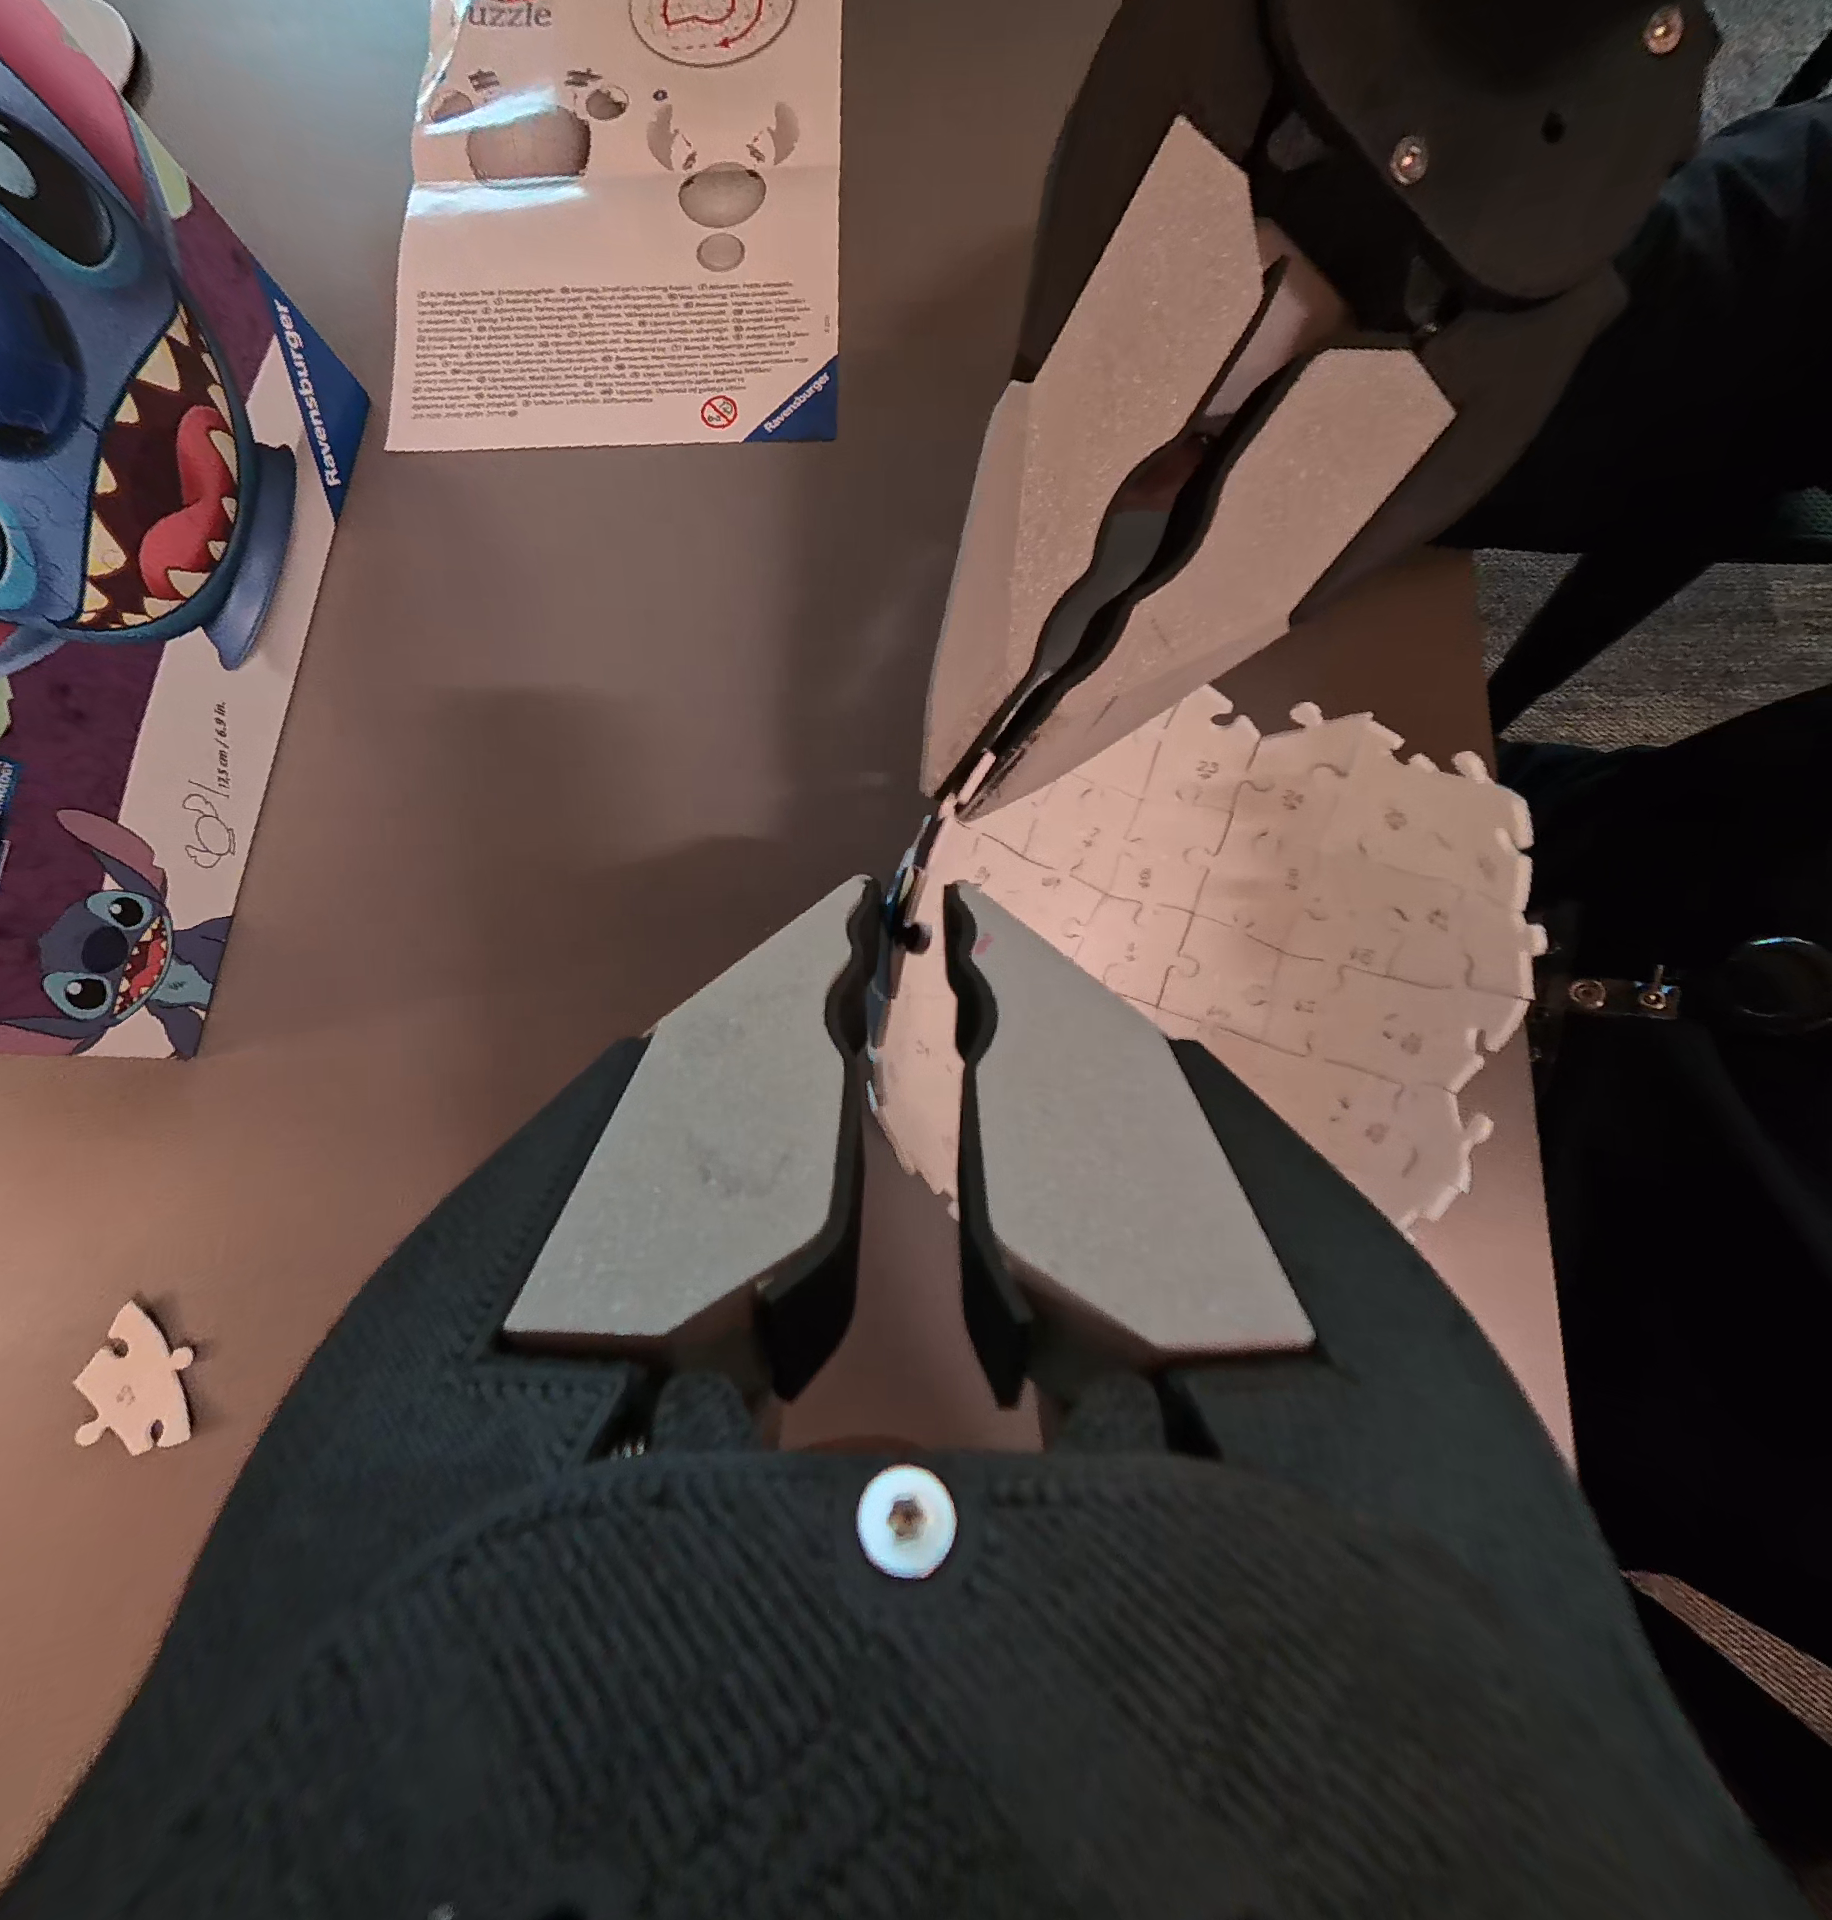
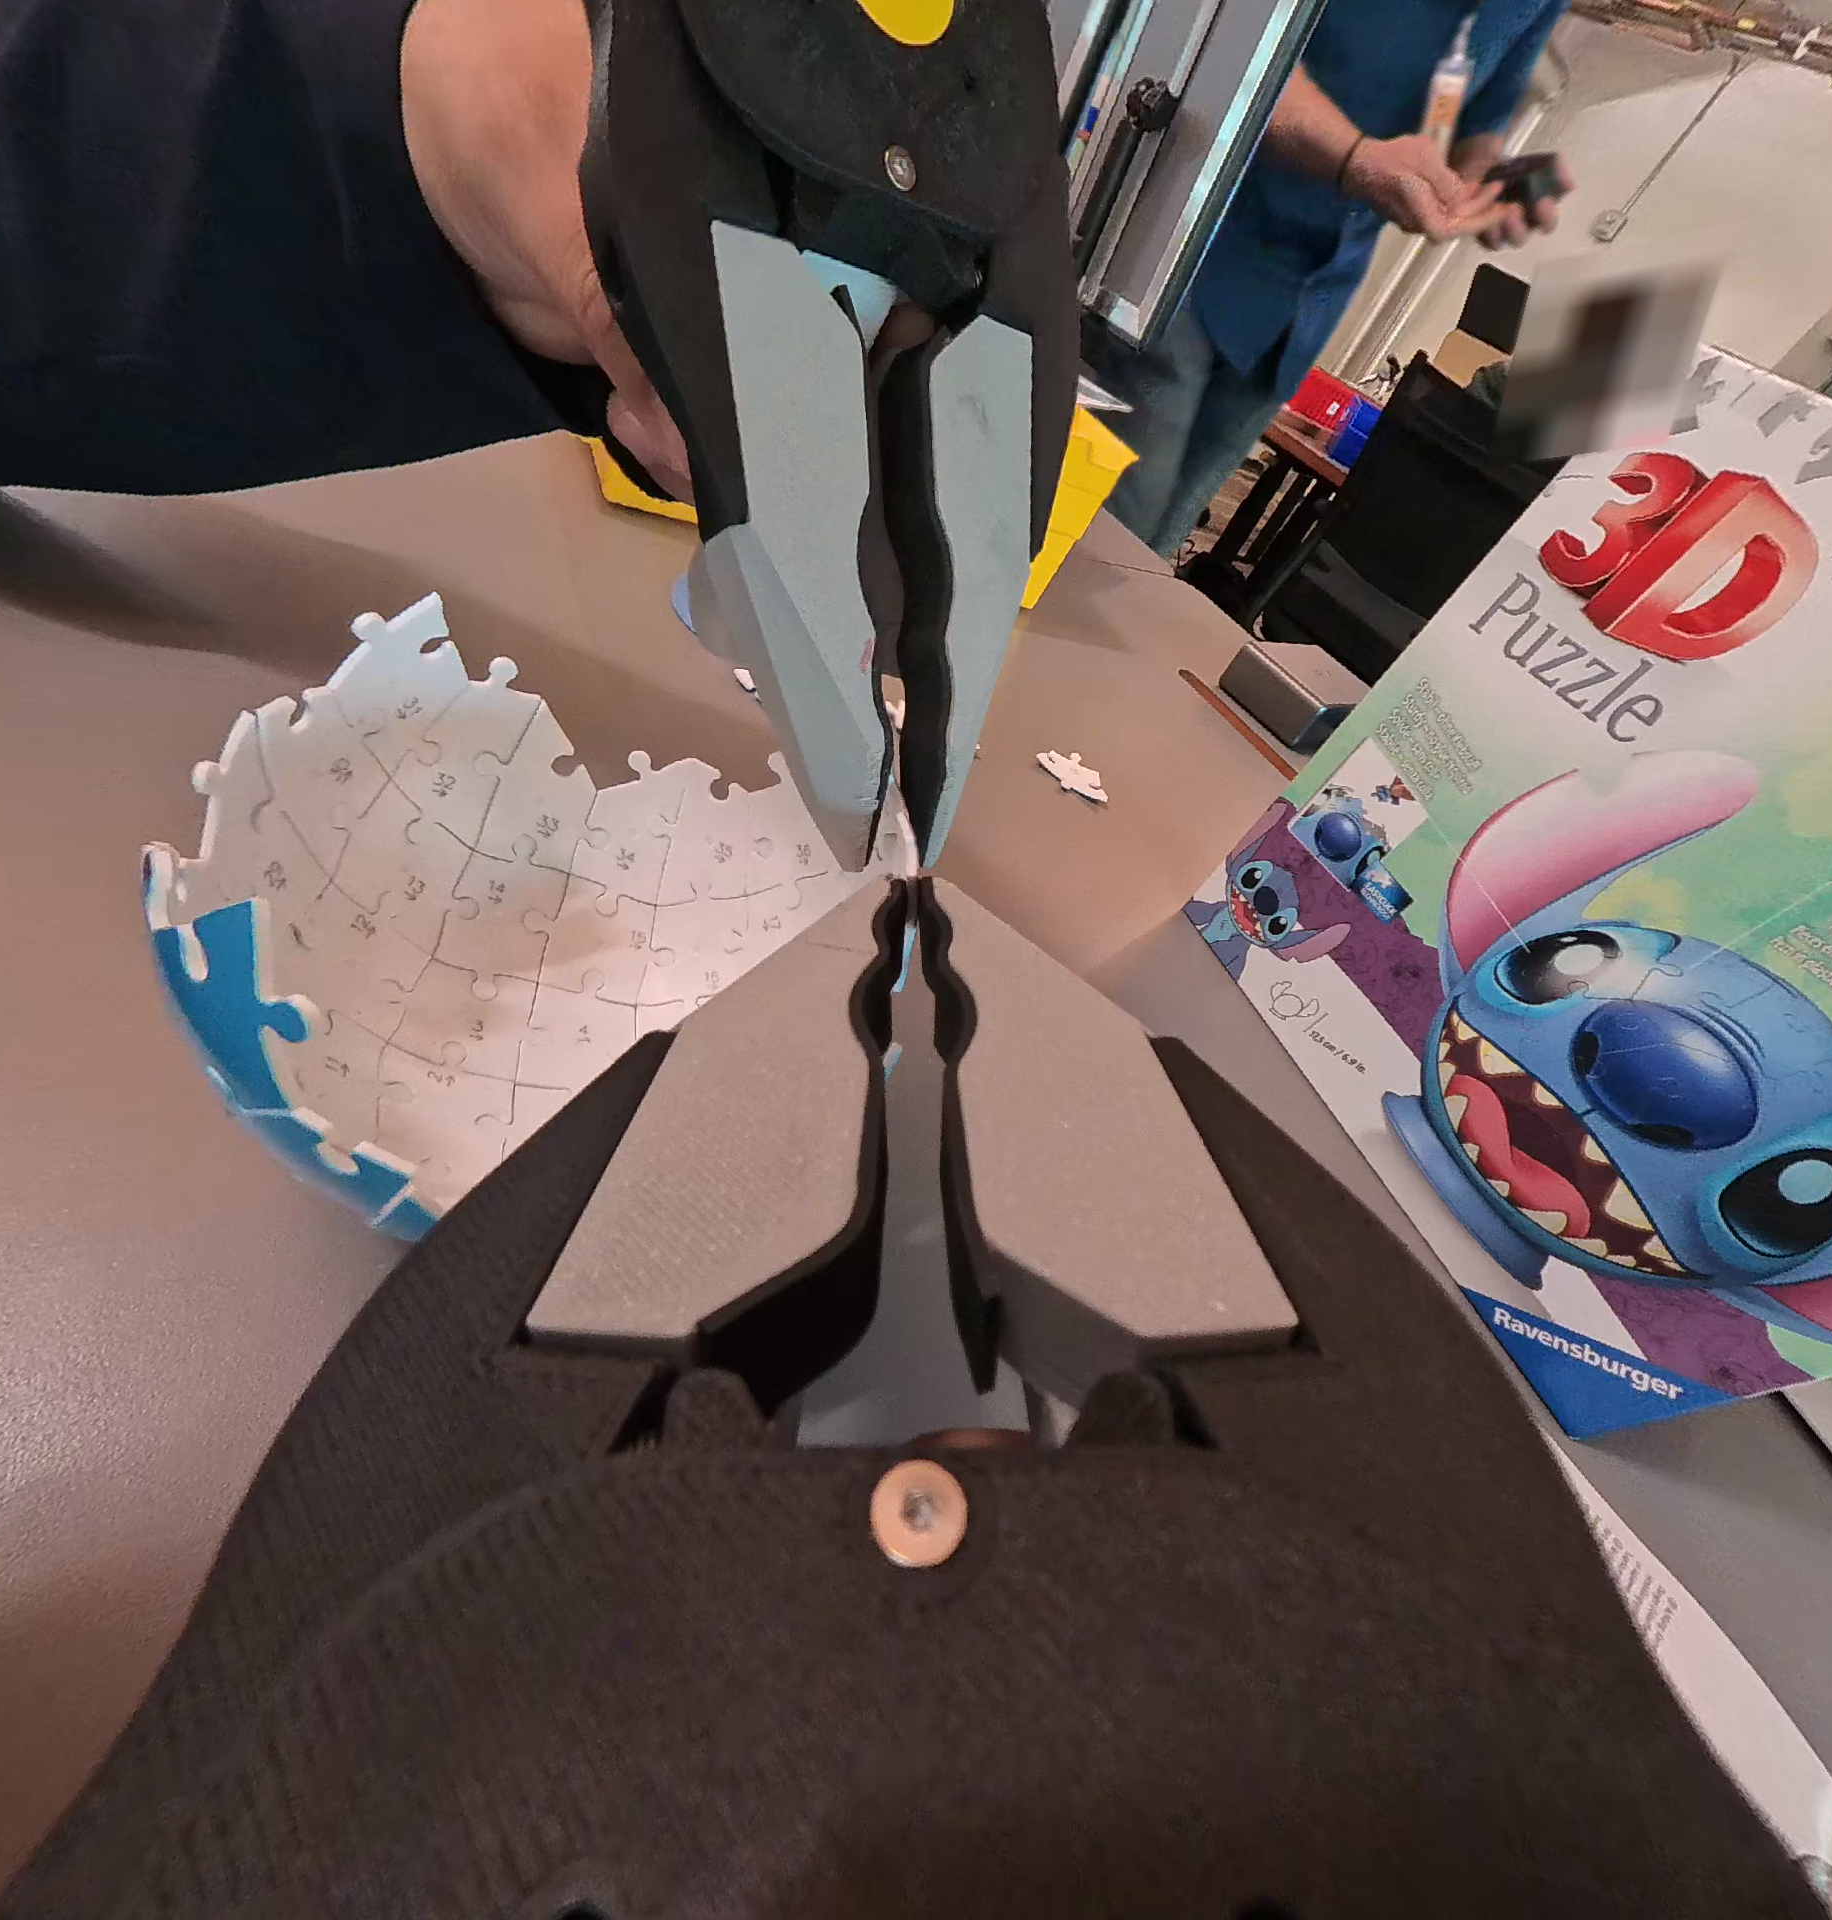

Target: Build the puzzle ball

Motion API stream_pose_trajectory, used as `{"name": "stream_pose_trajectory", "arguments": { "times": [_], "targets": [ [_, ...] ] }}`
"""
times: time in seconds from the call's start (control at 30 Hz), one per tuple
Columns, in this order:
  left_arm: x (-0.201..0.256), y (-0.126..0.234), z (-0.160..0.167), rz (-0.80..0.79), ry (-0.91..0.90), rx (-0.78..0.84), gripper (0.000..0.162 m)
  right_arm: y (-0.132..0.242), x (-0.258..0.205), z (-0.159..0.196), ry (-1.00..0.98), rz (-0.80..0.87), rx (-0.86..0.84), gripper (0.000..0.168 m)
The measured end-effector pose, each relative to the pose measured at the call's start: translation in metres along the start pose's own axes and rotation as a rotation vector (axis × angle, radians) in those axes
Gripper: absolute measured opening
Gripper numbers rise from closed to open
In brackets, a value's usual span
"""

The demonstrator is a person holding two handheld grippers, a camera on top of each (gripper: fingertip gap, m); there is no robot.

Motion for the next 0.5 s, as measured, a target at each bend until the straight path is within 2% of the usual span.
{"name": "stream_pose_trajectory", "arguments": {
  "times": [0.5],
  "targets": [
    [0.0033, -0.0031, -0.0006, -0.083, -0.03, -0.036, 0.002, -0.0025, -0.0006, 0.0016, 0.012, 0.01, -0.027, 0.0]
  ]
}}
Point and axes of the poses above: each gripper's, where its closed fingertips meet, y back along the fingers, z out of its underside, x = y × z across the jaws, the point moved 9 cm from there along y, back along the fingers, and after that the axes turned 8 degrees about -x, right-handed, at the moved point
